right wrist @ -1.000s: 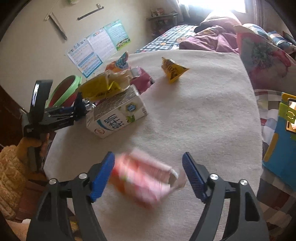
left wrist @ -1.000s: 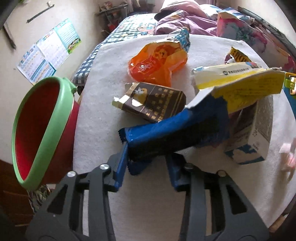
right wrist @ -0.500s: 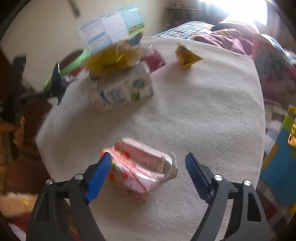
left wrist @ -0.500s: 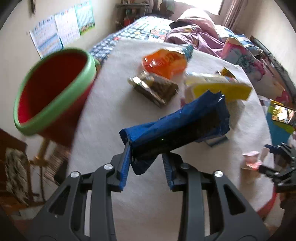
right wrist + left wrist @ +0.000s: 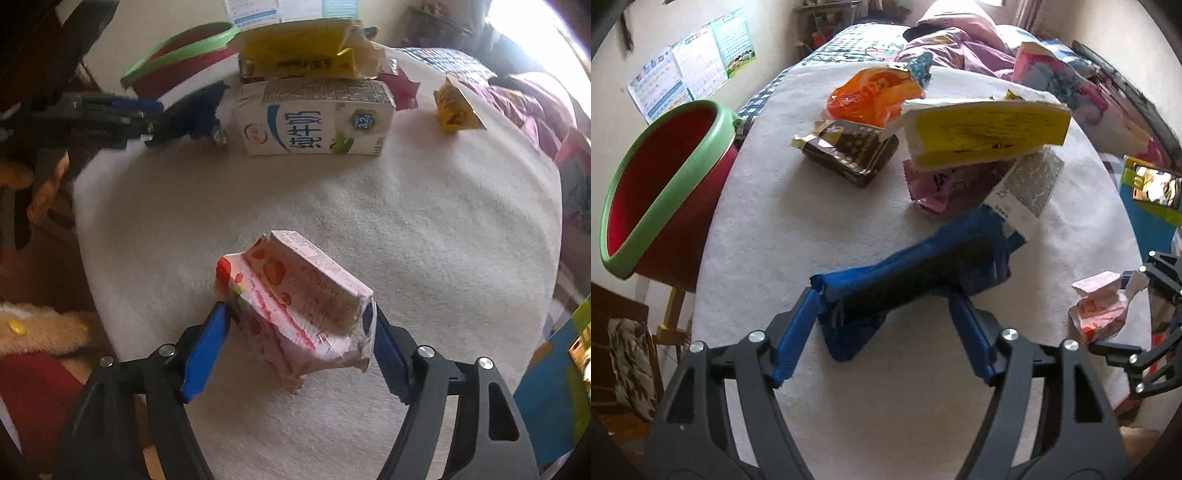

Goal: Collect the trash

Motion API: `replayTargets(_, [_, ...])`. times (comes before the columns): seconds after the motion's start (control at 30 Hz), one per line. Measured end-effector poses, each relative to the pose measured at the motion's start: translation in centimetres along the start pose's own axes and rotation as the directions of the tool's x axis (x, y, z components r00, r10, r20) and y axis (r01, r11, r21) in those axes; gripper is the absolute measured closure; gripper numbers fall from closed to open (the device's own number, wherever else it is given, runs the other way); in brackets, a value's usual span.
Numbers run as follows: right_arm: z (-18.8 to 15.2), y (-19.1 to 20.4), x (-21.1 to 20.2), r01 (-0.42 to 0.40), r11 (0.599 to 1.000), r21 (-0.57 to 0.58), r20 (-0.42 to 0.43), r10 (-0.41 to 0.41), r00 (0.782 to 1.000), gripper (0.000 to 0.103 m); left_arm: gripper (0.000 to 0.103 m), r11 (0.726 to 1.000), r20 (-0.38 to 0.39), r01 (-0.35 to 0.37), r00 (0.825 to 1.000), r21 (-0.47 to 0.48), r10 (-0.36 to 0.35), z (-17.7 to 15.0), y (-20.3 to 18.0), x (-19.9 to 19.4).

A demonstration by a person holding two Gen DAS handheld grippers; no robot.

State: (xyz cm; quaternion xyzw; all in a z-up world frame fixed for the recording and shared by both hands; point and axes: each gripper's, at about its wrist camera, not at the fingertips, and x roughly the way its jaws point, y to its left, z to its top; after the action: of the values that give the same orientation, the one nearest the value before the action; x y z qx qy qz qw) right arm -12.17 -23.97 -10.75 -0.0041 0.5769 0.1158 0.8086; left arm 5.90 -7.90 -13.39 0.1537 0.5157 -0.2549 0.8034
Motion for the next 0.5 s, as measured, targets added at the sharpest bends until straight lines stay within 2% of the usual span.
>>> replayTargets(0.17, [0.3,-0.7,-0.7,-0.006,0.997,0.076,0.042,0.003,0.999,0.041,0.033,0.999,-0.048,-0.016,0.999,0.041,0.018,-0.4,-0.5,1.9])
replayTargets(0.27, [0.5,-1.0,-1.0,-0.016,0.992,0.126,0.071,0.007,0.997,0.042,0.034,0.998,-0.036,-0.035,0.999,0.06,0.038,-0.6,-0.9,2.1])
replayTargets(0.37, [1.0,-1.4,-1.8,-0.041,0.979,0.2,0.127,0.016,0.992,0.042,0.053,0.999,-0.016,-0.032,0.999,0.022,0.033,-0.4,-0.4,1.6])
replayTargets(0.4, [1.0,-1.4,-2.1,-0.048,0.975,0.215,0.145,0.016,0.989,0.042,0.063,1.0,-0.01,-0.026,1.0,-0.003,0.026,-0.4,-0.1,1.5])
replayTargets(0.43, [1.2,-1.4,-2.5,-0.055,0.971,0.232,0.169,0.016,0.986,0.042,0.068,0.999,0.001,-0.016,1.0,-0.049,0.016,-0.4,0.6,1.1])
replayTargets(0.5, [1.6,-1.7,-3.3,-0.066,0.964,0.258,0.207,0.012,0.978,0.042,0.068,0.995,0.021,-0.013,1.0,-0.097,0.015,-0.4,1.3,0.6])
